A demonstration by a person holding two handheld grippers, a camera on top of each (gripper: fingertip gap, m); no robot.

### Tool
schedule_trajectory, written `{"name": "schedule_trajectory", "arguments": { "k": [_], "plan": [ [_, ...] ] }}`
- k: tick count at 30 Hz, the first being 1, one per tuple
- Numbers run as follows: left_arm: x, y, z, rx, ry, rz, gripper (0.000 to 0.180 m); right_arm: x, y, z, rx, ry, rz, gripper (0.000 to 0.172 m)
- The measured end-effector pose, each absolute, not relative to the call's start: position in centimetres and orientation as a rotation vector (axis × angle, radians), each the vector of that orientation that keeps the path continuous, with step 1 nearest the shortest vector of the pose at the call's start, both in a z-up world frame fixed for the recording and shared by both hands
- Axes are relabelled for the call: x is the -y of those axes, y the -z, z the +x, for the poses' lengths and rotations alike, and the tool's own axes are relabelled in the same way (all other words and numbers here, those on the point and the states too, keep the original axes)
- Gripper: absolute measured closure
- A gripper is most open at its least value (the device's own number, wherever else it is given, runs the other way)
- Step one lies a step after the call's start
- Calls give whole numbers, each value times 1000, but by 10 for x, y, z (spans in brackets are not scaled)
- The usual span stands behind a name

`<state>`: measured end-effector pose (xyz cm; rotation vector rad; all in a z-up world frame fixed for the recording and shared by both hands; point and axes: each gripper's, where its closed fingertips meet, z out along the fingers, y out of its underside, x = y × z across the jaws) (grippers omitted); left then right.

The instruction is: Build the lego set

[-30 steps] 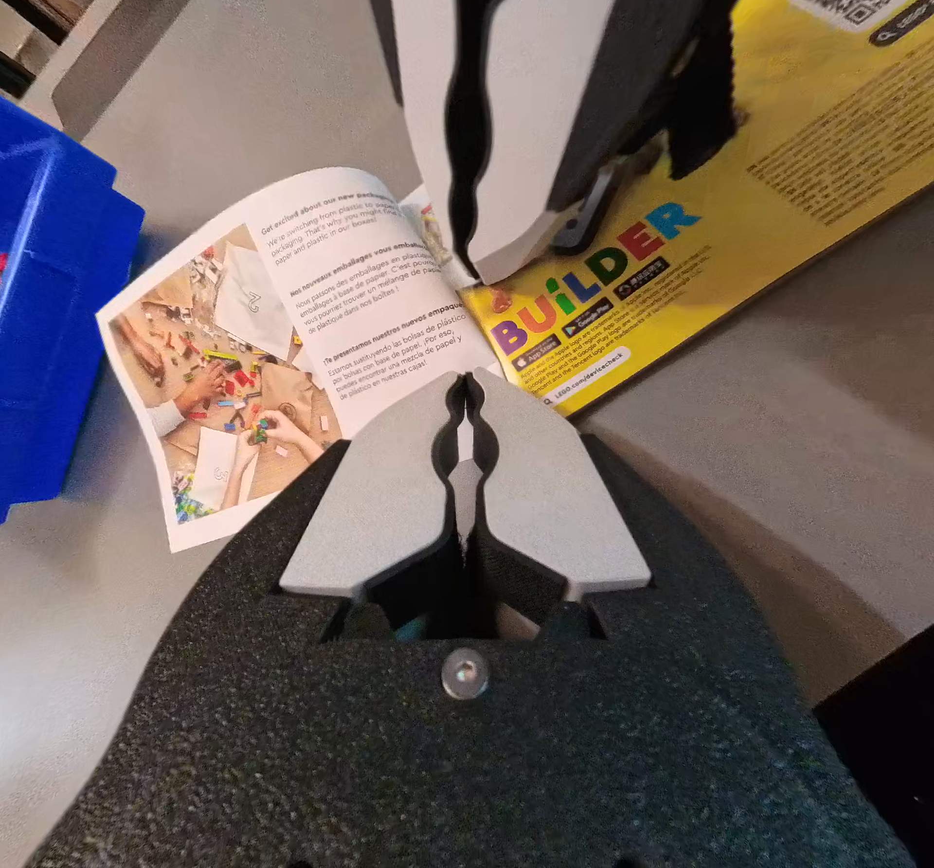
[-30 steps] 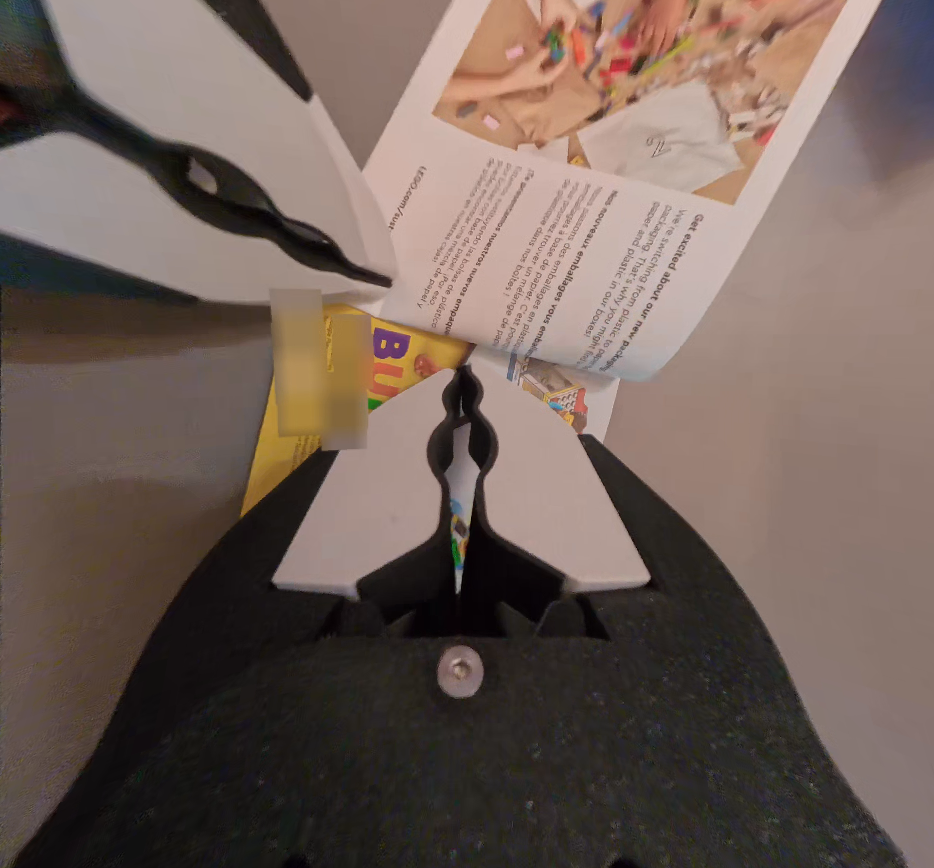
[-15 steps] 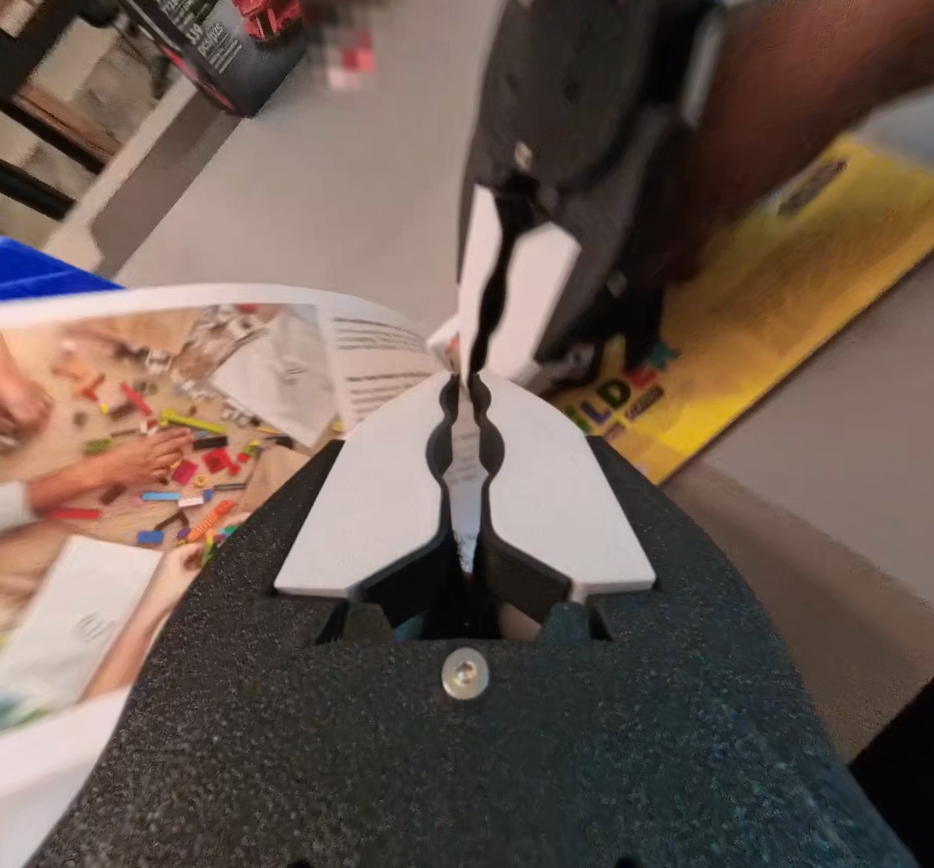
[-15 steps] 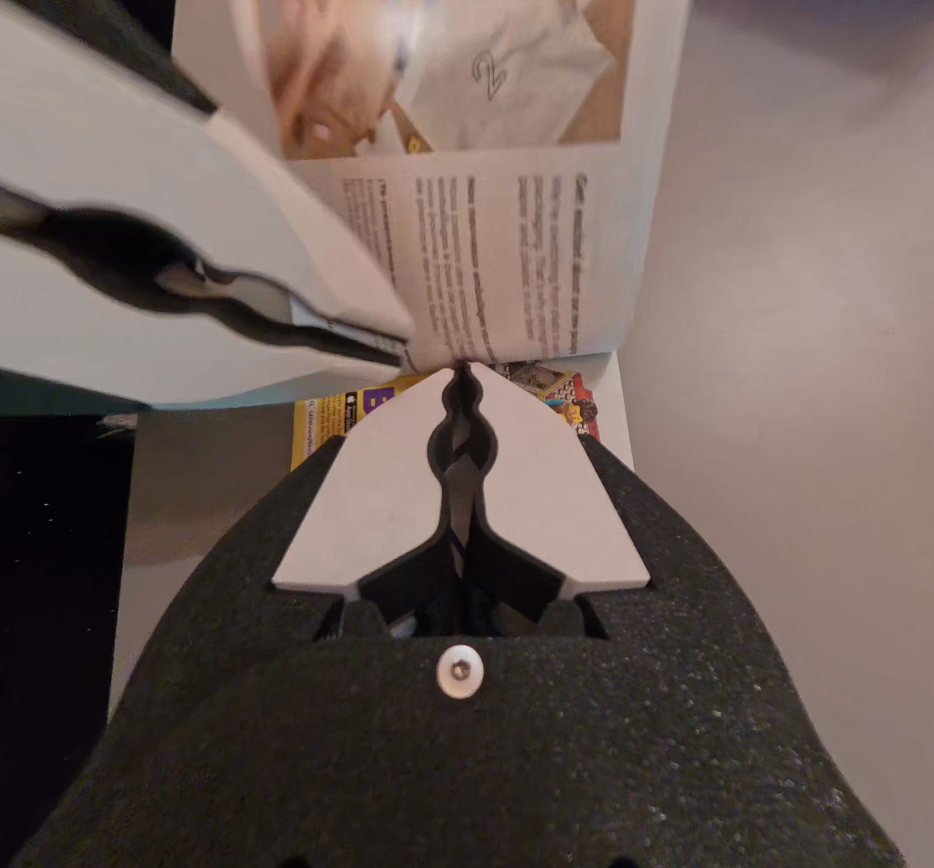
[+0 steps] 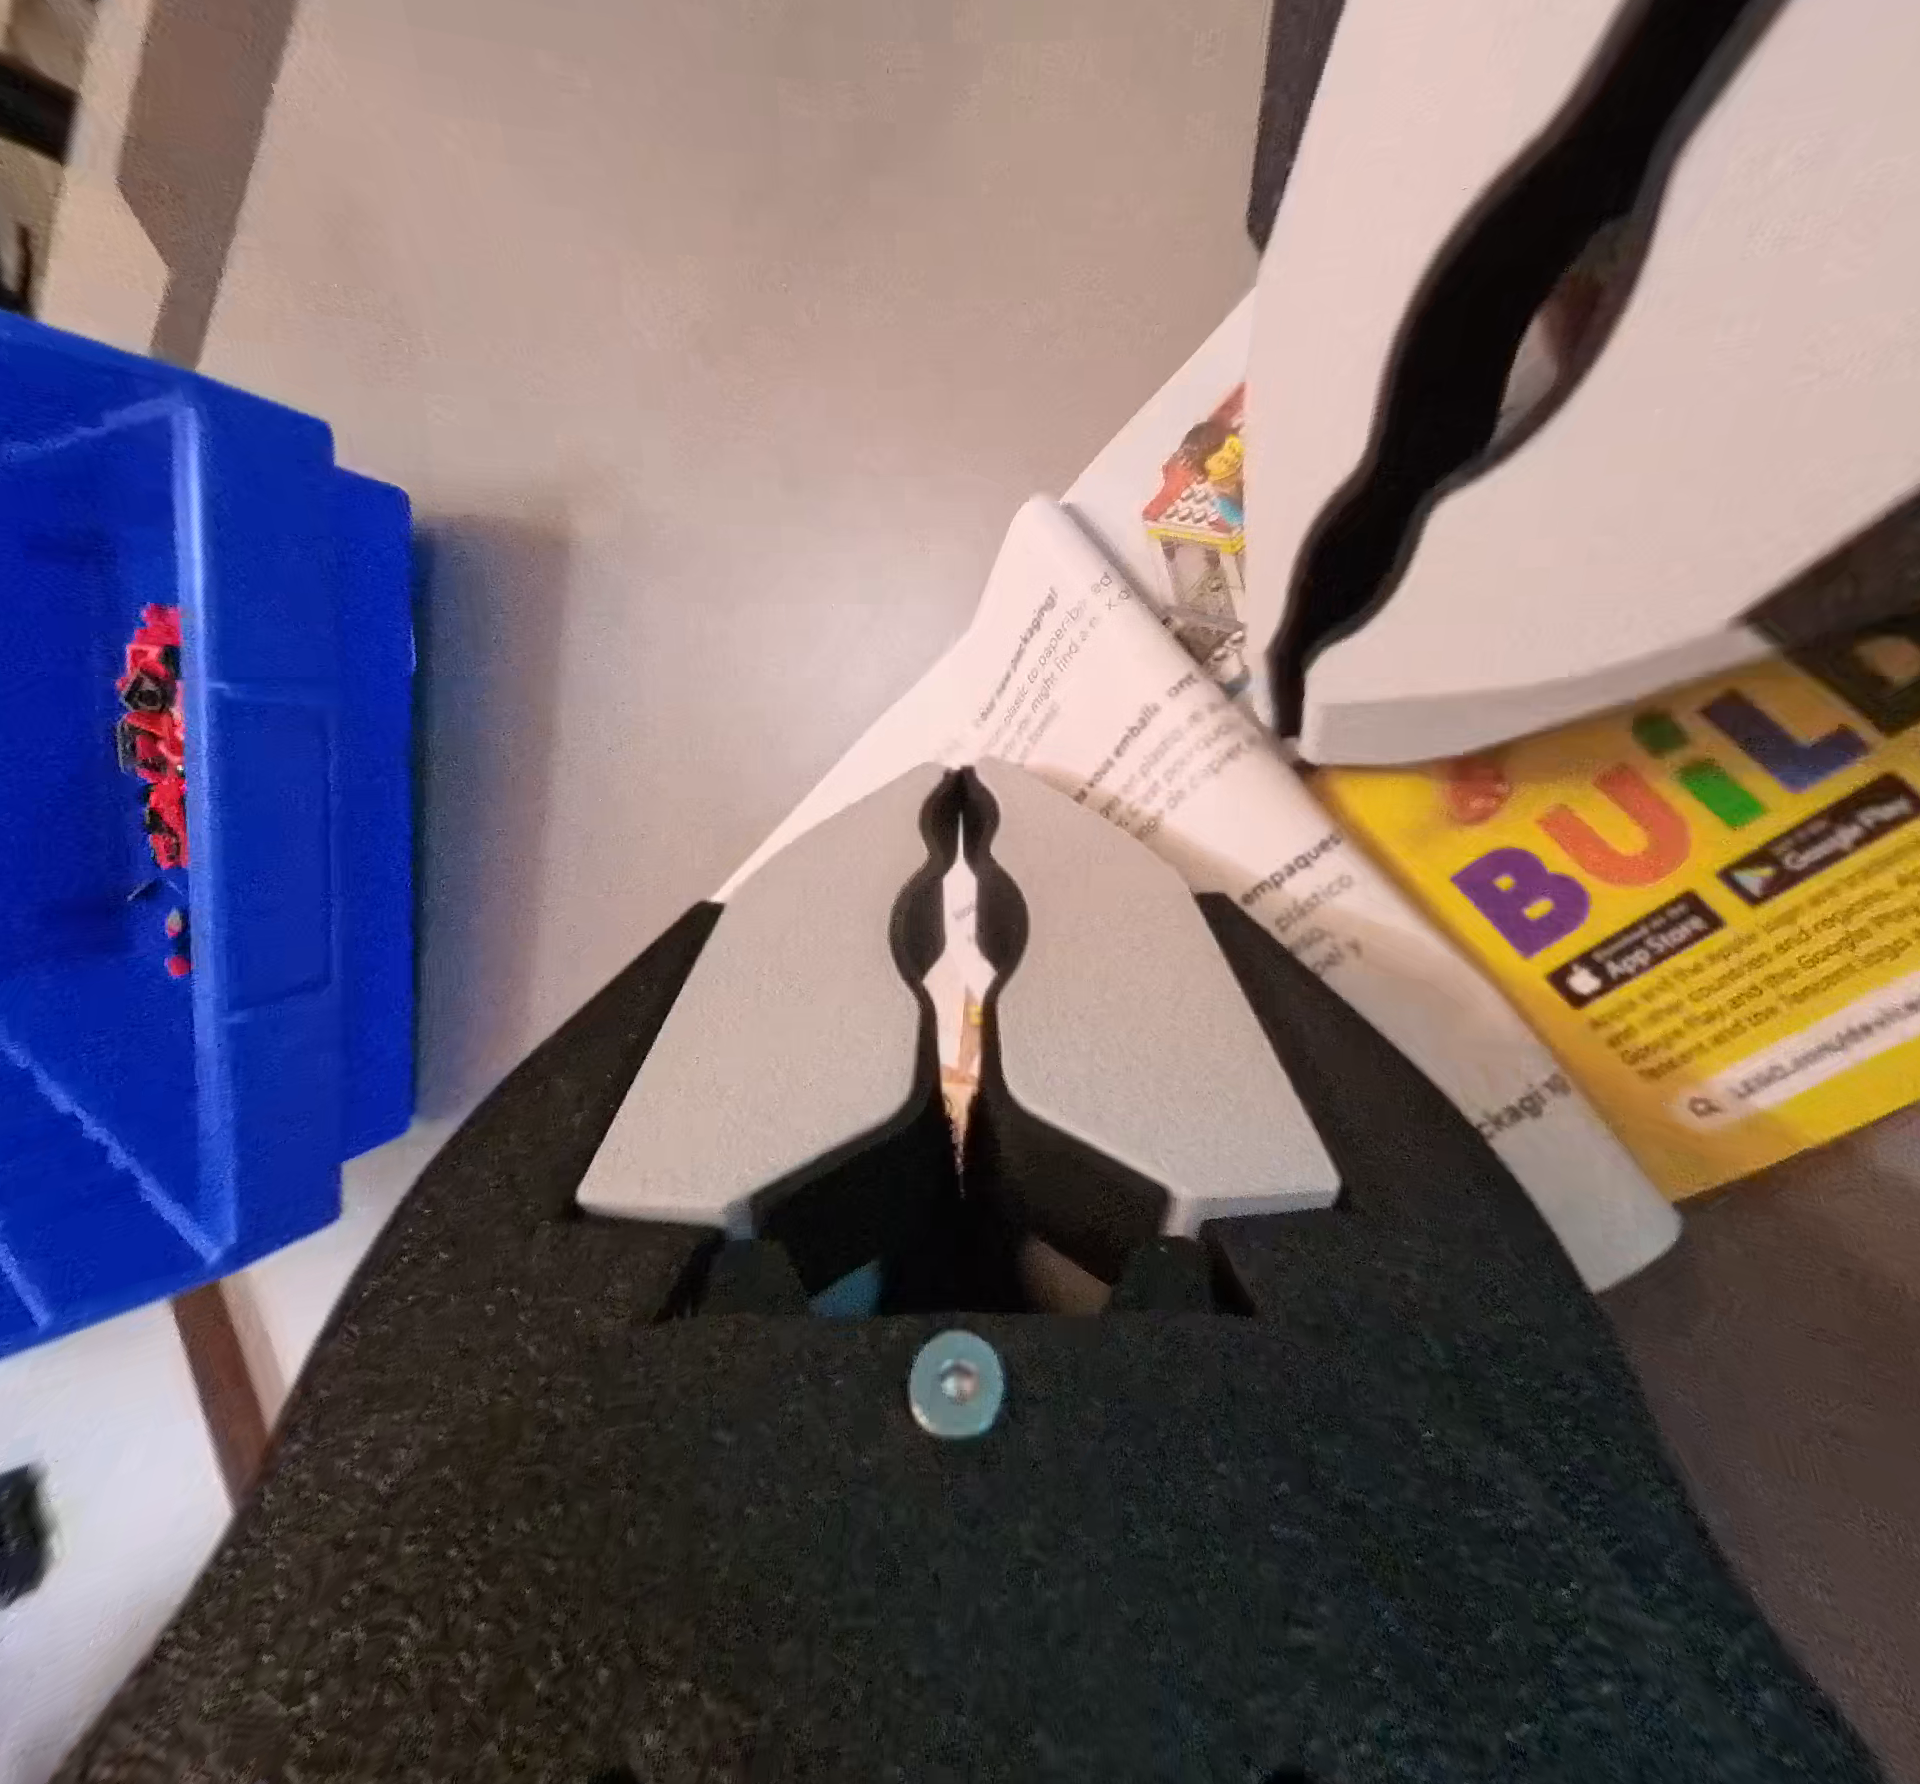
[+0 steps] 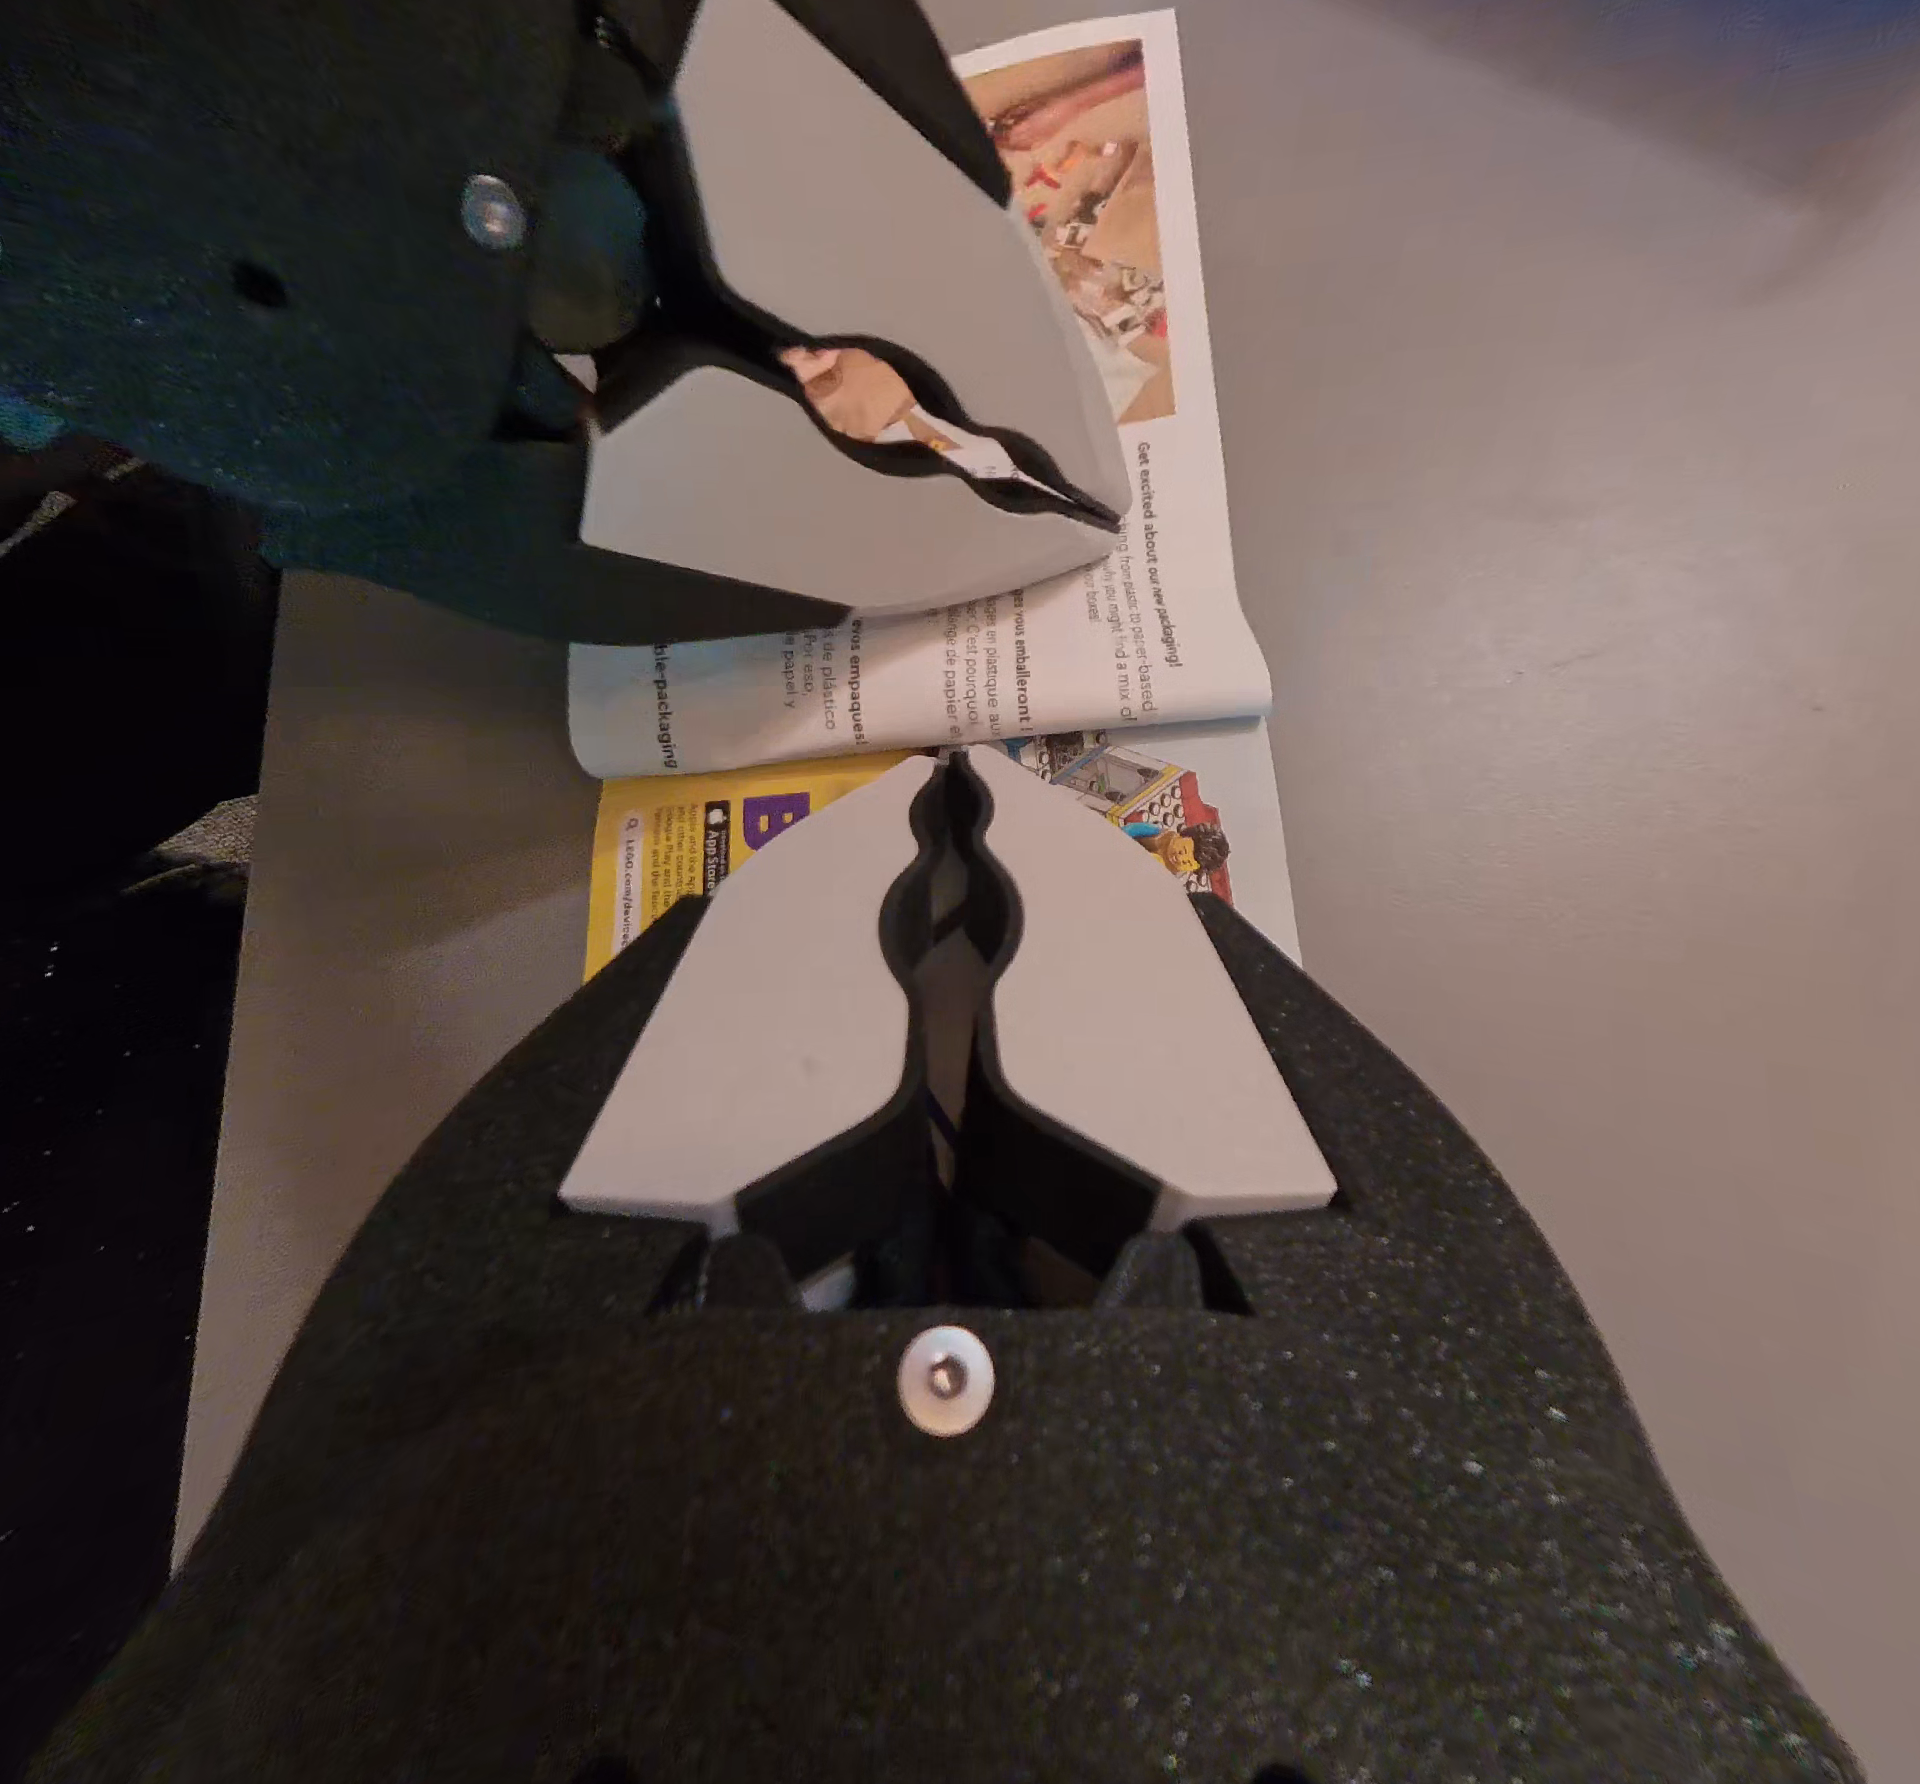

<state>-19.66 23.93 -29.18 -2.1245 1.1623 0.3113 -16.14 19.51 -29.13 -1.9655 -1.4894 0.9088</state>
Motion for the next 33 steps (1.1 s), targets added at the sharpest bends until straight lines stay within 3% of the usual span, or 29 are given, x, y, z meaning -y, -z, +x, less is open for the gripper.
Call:
{"name": "schedule_trajectory", "arguments": {
  "k": [1,12,21,33],
  "plan": [
    [-237,292,-197,-1155,-309,-2105,180,-194,291,-161,1498,-917,-1964,172],
    [-207,287,-193,-1132,-520,-1749,180,-178,291,-140,1673,-1112,-1930,172],
    [-205,283,-194,-1215,-724,-1647,180,-131,278,-157,1427,-1766,-2242,172],
    [-207,282,-198,-1246,-752,-1594,180,-168,284,-160,1021,-1637,-2346,172]
  ]
}}
